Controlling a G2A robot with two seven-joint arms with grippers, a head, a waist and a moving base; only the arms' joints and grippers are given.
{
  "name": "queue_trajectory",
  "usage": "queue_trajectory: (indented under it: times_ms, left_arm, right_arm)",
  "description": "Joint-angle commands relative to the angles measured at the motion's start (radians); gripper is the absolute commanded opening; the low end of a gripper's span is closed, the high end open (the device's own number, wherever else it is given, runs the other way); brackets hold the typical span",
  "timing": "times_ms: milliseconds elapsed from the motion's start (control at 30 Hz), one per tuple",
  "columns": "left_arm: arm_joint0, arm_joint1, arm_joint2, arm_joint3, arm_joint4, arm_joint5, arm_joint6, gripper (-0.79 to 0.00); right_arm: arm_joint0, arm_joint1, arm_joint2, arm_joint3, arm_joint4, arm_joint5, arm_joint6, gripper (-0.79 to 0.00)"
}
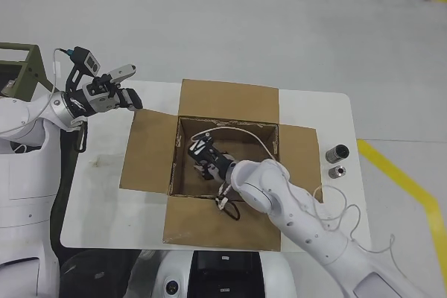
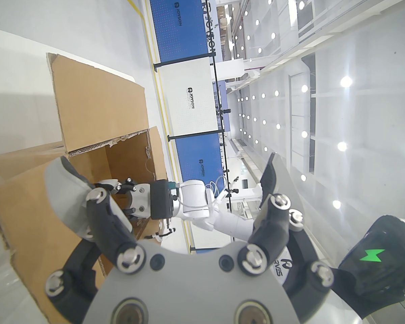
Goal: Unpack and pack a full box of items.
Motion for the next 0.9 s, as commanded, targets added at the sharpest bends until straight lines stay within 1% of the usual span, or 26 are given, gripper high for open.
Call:
queue_trajectory:
  times_ms: [0, 400, 600, 633, 767, 800, 867]
  left_arm:
    - [0.0, 0.0, 0.0, 0.0, 0.0, 0.0, 0.0, 0.0]
    - [0.0, 0.0, 0.0, 0.0, 0.0, 0.0, 0.0, 0.0]
    - [0.0, 0.0, 0.0, 0.0, 0.0, 0.0, 0.0, 0.0]
    - [0.0, 0.0, 0.0, 0.0, 0.0, 0.0, 0.0, 0.0]
    - [0.0, 0.0, 0.0, 0.0, 0.0, 0.0, 0.0, 0.0]
    - [0.0, 0.0, 0.0, 0.0, 0.0, 0.0, 0.0, 0.0]
    - [0.0, 0.0, 0.0, 0.0, 0.0, 0.0, 0.0, 0.0]
  right_arm:
    - [0.006, -0.004, -0.004, 0.018, 0.003, 0.004, -0.008, -0.785]
    - [0.039, -0.032, -0.028, 0.113, 0.025, -0.004, -0.03, -0.785]
    - [0.046, -0.043, -0.04, 0.139, 0.019, -0.001, -0.027, -0.785]
    - [0.047, -0.045, -0.041, 0.144, 0.018, 0.0, -0.028, -0.776]
    - [0.053, -0.052, -0.044, 0.161, 0.016, 0.006, -0.03, -0.677]
    - [0.054, -0.054, -0.044, 0.165, 0.016, 0.008, -0.032, -0.6]
    - [0.055, -0.056, -0.043, 0.17, 0.014, 0.011, -0.033, -0.499]
